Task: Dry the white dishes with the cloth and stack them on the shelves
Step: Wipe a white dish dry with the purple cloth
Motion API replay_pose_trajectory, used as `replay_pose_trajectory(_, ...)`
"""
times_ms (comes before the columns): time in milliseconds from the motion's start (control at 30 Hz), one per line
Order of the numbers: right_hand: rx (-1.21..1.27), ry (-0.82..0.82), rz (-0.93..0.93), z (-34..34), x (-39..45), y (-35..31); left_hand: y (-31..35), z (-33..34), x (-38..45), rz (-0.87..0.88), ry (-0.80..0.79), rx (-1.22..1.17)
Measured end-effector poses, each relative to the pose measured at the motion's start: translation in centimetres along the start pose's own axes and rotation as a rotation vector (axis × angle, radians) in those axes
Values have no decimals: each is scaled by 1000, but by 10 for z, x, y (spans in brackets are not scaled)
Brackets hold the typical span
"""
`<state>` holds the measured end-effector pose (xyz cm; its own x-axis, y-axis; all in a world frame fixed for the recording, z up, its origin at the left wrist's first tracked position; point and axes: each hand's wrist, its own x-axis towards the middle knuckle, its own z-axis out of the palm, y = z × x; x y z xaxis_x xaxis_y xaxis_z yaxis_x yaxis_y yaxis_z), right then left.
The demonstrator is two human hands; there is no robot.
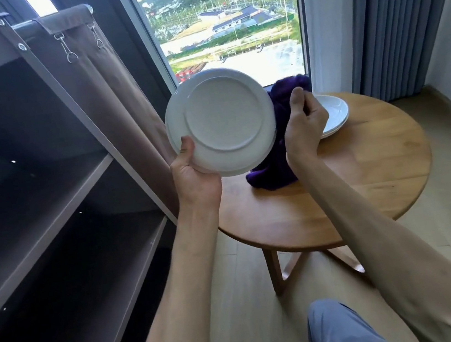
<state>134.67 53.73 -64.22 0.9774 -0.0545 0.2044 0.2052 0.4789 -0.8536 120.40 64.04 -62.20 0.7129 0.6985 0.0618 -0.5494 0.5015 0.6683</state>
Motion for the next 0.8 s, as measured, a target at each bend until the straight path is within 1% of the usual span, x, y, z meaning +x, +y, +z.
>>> replay_pose_trajectory(67,-15,-18,-60,-1,3,-7,-3,-3,-2,15,38,35)
replay_pose_trajectory(133,-95,-126,-94,1,1,-11,-9,-3,-4,10,110,70)
replay_pose_trajectory(200,-285,-296,-125,4,-5,-6,-14,-2,-5,17,186,107)
replay_pose_trajectory(267,-493,-433,-133,5,-11,0,-21,-2,-3,62,288,154)
replay_pose_trajectory(333,-661,-521,-133,7,-18,3,-26,-3,-3,124,383,217)
replay_pose_trajectory(400,-749,-601,-221,11,-29,5,-32,-5,-6,153,418,255)
replay_pose_trajectory(433,-728,-633,-277,15,-36,5,-35,-7,-8,156,409,268)
replay_pose_trajectory(500,-581,-673,-345,23,-51,5,-39,-11,-13,147,383,270)
replay_pose_trajectory(600,-414,-761,-358,23,-55,12,-34,-16,-13,160,372,218)
replay_pose_trajectory(633,-413,-780,-335,21,-53,16,-31,-16,-12,169,374,213)
replay_pose_trajectory(667,-440,-765,-301,21,-50,20,-27,-16,-13,180,383,215)
replay_pose_trajectory(733,-550,-653,-223,19,-36,30,-20,-17,-14,241,383,265)
replay_pose_trajectory(767,-629,-591,-179,17,-28,35,-14,-18,-16,282,356,326)
replay_pose_trajectory(800,-725,-566,-128,14,-19,40,-8,-18,-19,327,318,401)
